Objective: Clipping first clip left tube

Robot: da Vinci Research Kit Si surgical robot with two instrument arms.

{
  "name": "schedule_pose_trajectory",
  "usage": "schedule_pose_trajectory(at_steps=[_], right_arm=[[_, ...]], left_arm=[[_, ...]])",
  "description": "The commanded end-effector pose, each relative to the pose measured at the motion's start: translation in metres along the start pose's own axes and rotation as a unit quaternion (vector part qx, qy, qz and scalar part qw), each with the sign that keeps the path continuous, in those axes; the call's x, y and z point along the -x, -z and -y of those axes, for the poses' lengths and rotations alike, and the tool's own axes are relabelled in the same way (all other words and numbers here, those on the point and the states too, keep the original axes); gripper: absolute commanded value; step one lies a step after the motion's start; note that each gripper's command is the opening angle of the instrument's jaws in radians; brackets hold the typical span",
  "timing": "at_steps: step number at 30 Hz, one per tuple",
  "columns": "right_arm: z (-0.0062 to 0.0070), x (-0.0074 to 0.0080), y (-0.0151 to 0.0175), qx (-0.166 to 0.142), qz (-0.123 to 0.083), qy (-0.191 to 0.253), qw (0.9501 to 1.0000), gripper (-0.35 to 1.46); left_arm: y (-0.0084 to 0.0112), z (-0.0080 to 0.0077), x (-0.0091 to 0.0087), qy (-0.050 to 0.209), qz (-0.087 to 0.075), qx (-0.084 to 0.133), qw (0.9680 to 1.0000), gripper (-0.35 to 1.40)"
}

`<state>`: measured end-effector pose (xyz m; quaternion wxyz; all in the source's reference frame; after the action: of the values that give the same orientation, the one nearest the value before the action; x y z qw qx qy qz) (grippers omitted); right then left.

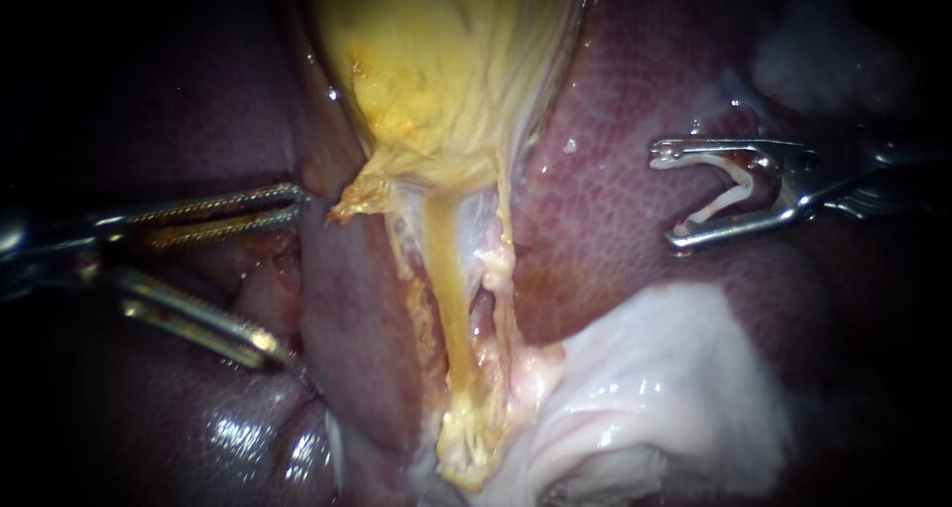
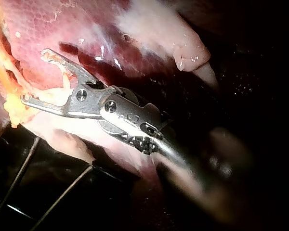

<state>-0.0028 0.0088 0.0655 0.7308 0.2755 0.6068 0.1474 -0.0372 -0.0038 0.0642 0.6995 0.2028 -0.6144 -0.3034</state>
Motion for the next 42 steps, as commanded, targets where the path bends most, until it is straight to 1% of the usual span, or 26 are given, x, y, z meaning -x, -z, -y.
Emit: schedule_pose_trajectory(at_steps=[1, 3, 6, 8, 10, 11, 12, 13, 16, 18, 19, 21, 24, 27, 28, 32, 34, 37, 39, 40, 42], right_arm=[[0.0000, 0.0000, 0.0000, 0.000, 0.000, 0.000, 1.0000, 0.60], [0.0000, 0.0000, 0.0000, 0.000, 0.000, 0.000, 1.0000, 0.60], [0.0000, 0.0000, 0.0000, 0.000, 0.000, 0.000, 1.0000, 0.60], [0.0000, 0.0000, 0.0000, 0.000, 0.000, 0.000, 1.0000, 0.60], [0.0000, 0.0000, 0.0000, 0.000, 0.000, 0.000, 1.0000, 0.60], [0.0000, 0.0000, 0.0000, 0.000, 0.000, 0.000, 1.0000, 0.60], [0.0000, 0.0000, 0.0000, 0.000, 0.000, 0.000, 1.0000, 0.60], [0.0000, 0.0000, 0.0000, 0.000, 0.000, 0.000, 1.0000, 0.60], [-0.0001, 0.0000, 0.0000, 0.000, 0.000, 0.000, 1.0000, 0.60], [-0.0001, 0.0000, 0.0000, 0.000, 0.000, 0.000, 1.0000, 0.60], [-0.0001, 0.0000, -0.0001, 0.000, 0.000, 0.000, 1.0000, 0.60], [-0.0001, 0.0000, -0.0001, 0.000, 0.000, 0.000, 1.0000, 0.60], [-0.0001, 0.0000, -0.0001, 0.000, 0.000, 0.000, 1.0000, 0.60], [-0.0001, 0.0000, -0.0001, 0.000, 0.000, 0.000, 1.0000, 0.60], [-0.0001, 0.0000, -0.0001, 0.000, 0.000, 0.000, 1.0000, 0.60], [-0.0001, 0.0000, -0.0001, 0.001, 0.000, 0.000, 1.0000, 0.60], [-0.0001, 0.0000, -0.0001, 0.001, 0.000, 0.000, 1.0000, 0.60], [-0.0001, 0.0000, -0.0001, 0.001, 0.000, 0.000, 1.0000, 0.60], [-0.0001, 0.0000, -0.0001, 0.001, 0.000, 0.000, 1.0000, 0.60], [-0.0001, 0.0000, -0.0001, 0.001, 0.000, 0.000, 1.0000, 0.60], [-0.0001, 0.0000, -0.0001, 0.001, 0.000, 0.000, 1.0000, 0.60]], left_arm=[[0.0000, 0.0000, 0.0000, 0.000, 0.000, 0.002, 1.0000, 0.98], [0.0000, 0.0000, 0.0001, 0.000, 0.000, 0.003, 1.0000, 0.98], [0.0000, -0.0002, 0.0004, 0.001, 0.001, 0.015, 0.9999, 0.98], [0.0000, -0.0006, 0.0006, 0.000, 0.002, 0.030, 0.9995, 0.94], [-0.0001, -0.0011, 0.0007, 0.016, 0.004, 0.042, 0.9990, 0.91], [-0.0002, -0.0013, 0.0007, 0.028, 0.005, 0.047, 0.9985, 0.89], [-0.0005, -0.0017, 0.0006, 0.040, 0.007, 0.057, 0.9976, 0.86], [-0.0007, -0.0019, 0.0005, 0.046, 0.008, 0.063, 0.9969, 0.86], [-0.0018, -0.0026, 0.0004, 0.070, 0.011, 0.074, 0.9947, 0.83], [-0.0026, -0.0031, 0.0002, 0.079, 0.014, 0.085, 0.9931, 0.81], [-0.0030, -0.0032, 0.0001, 0.088, 0.017, 0.087, 0.9921, 0.81], [-0.0038, -0.0034, -0.0002, 0.099, 0.015, 0.092, 0.9907, 0.78], [-0.0046, -0.0035, -0.0006, 0.107, 0.008, 0.100, 0.9891, 0.72], [-0.0052, -0.0036, -0.0009, 0.110, 0.006, 0.104, 0.9884, 0.69], [-0.0054, -0.0038, -0.0010, 0.115, 0.006, 0.106, 0.9877, 0.66], [-0.0056, -0.0040, -0.0014, 0.121, 0.003, 0.108, 0.9868, 0.56], [-0.0054, -0.0040, -0.0013, 0.127, 0.000, 0.109, 0.9859, 0.44], [-0.0050, -0.0040, -0.0011, 0.137, 0.002, 0.111, 0.9844, 0.27], [-0.0048, -0.0040, -0.0010, 0.149, 0.001, 0.115, 0.9822, 0.09], [-0.0046, -0.0040, -0.0009, 0.152, -0.003, 0.118, 0.9813, -0.03], [-0.0044, -0.0040, -0.0009, 0.155, -0.004, 0.122, 0.9802, -0.23]])
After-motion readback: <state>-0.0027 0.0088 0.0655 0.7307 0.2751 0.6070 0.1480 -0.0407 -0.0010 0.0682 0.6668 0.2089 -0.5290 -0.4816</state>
